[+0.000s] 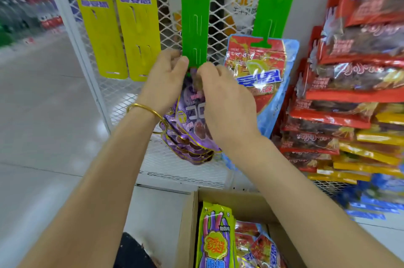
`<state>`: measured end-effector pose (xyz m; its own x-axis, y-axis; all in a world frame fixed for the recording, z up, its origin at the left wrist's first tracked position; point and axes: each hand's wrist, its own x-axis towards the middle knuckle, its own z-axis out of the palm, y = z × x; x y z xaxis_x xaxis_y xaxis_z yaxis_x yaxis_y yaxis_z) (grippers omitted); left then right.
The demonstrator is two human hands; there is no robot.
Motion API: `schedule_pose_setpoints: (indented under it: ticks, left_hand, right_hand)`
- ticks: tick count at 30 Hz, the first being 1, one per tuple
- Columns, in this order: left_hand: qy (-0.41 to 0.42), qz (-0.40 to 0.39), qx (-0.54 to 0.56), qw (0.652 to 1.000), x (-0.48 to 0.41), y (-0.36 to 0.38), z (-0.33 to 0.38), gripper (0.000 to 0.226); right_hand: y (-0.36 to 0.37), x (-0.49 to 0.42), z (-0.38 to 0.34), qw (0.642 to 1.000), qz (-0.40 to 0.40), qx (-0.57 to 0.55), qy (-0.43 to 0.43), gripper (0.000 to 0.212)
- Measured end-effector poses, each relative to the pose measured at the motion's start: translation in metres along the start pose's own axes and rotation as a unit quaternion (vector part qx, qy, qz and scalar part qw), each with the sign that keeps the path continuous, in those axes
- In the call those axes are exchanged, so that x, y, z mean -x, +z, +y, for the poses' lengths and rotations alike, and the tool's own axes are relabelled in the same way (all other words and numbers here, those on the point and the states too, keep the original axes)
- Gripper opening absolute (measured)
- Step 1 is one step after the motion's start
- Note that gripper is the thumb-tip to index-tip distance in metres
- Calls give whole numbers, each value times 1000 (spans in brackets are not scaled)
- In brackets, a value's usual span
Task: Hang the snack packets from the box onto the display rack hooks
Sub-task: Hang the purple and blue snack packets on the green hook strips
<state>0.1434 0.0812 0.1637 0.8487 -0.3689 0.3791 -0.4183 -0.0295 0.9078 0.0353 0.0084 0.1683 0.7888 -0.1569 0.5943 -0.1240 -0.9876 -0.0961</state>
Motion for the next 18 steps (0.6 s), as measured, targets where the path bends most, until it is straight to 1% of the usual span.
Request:
schedule_pose_setpoints:
  ticks: [1,3,5,8,11,16,18]
  left_hand:
    - [-2,20,6,1000,-3,0,0,36]
    - [-2,48,14,999,-7,2,4,29]
    - [6,65,21,998,-11,4,8,30]
    - [21,79,-2,997,-18,5,9,10]
    - [36,92,-30,995,-20,6,10,10]
    - [45,99,-31,994,-20,8,10,13]
    - [46,102,-25,993,-20,9,10,19]
  right_hand:
    - [-1,-5,4,1000,-11,-27,6,28]
    - [-2,-13,10,997,10,-68,22,30]
    - [0,-20,13,994,21,-106,34,30]
    - [8,-29,14,987,26,-153,44,31]
    - [12,-32,15,984,34,-168,44,37]
    - [12,-27,15,981,51,-182,49,48]
    - [12,-25,14,979,63,-187,49,50]
